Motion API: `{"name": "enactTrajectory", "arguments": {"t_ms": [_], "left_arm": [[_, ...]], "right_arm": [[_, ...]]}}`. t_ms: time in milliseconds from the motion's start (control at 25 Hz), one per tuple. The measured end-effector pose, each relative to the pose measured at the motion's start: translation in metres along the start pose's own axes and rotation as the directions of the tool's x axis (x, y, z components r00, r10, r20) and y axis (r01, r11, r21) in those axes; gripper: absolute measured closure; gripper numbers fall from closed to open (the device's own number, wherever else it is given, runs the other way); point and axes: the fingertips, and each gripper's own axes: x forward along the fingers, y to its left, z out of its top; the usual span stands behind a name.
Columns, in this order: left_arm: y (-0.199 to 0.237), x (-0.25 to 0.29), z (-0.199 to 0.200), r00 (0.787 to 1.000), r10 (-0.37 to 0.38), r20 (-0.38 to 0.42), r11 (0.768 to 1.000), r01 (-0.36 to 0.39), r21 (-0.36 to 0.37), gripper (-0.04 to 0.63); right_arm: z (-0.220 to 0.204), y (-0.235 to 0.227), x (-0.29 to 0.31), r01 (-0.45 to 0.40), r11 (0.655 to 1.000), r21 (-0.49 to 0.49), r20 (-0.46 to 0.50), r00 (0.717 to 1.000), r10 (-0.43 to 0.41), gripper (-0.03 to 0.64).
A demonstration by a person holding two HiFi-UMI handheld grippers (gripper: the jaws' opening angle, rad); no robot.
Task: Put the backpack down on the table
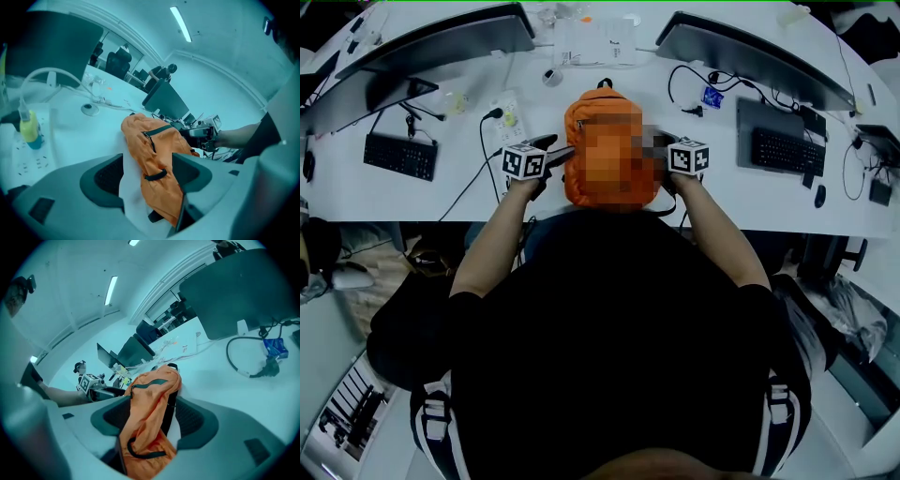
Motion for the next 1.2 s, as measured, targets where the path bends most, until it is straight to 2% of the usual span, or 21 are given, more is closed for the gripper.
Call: {"name": "enactTrajectory", "arguments": {"t_ms": [120, 280, 440, 600, 720, 840, 960, 1200], "left_arm": [[-0.002, -0.015, 0.011, 0.997, 0.045, 0.057, 0.998, -0.048, 0.045, 0.293], [-0.017, -0.032, 0.024, 0.993, 0.03, 0.118, 0.997, -0.038, 0.062, 0.293], [-0.036, -0.041, 0.027, 0.994, 0.01, 0.111, 0.99, -0.025, 0.136, 0.295], [-0.056, -0.049, 0.031, 0.994, -0.012, 0.109, 0.982, -0.009, 0.189, 0.3], [-0.067, -0.054, 0.032, 0.993, -0.028, 0.114, 0.98, 0.005, 0.201, 0.345], [-0.076, -0.059, 0.036, 0.99, -0.032, 0.134, 0.972, 0.0, 0.235, 0.376], [-0.086, -0.073, 0.045, 0.981, -0.018, 0.192, 0.959, -0.038, 0.281, 0.418], [-0.11, -0.09, 0.073, 0.955, -0.027, 0.294, 0.932, -0.083, 0.354, 0.514]], "right_arm": [[-0.002, 0.016, -0.006, -0.014, 0.998, -0.061, 0.001, 1.0, 0.014, 0.322], [0.003, 0.04, -0.014, -0.03, 0.993, -0.115, 0.023, 0.999, 0.033, 0.322], [0.01, 0.063, -0.022, -0.038, 0.982, -0.185, 0.045, 0.998, 0.047, 0.322], [0.024, 0.081, -0.033, -0.045, 0.978, -0.206, 0.096, 0.993, 0.066, 0.324], [0.032, 0.092, -0.041, -0.047, 0.976, -0.212, 0.131, 0.988, 0.076, 0.331], [0.033, 0.098, -0.048, -0.029, 0.975, -0.22, 0.149, 0.987, 0.063, 0.389], [0.033, 0.107, -0.053, -0.019, 0.972, -0.232, 0.158, 0.986, 0.057, 0.447], [0.052, 0.13, -0.074, -0.038, 0.965, -0.259, 0.231, 0.968, 0.101, 0.517]]}}
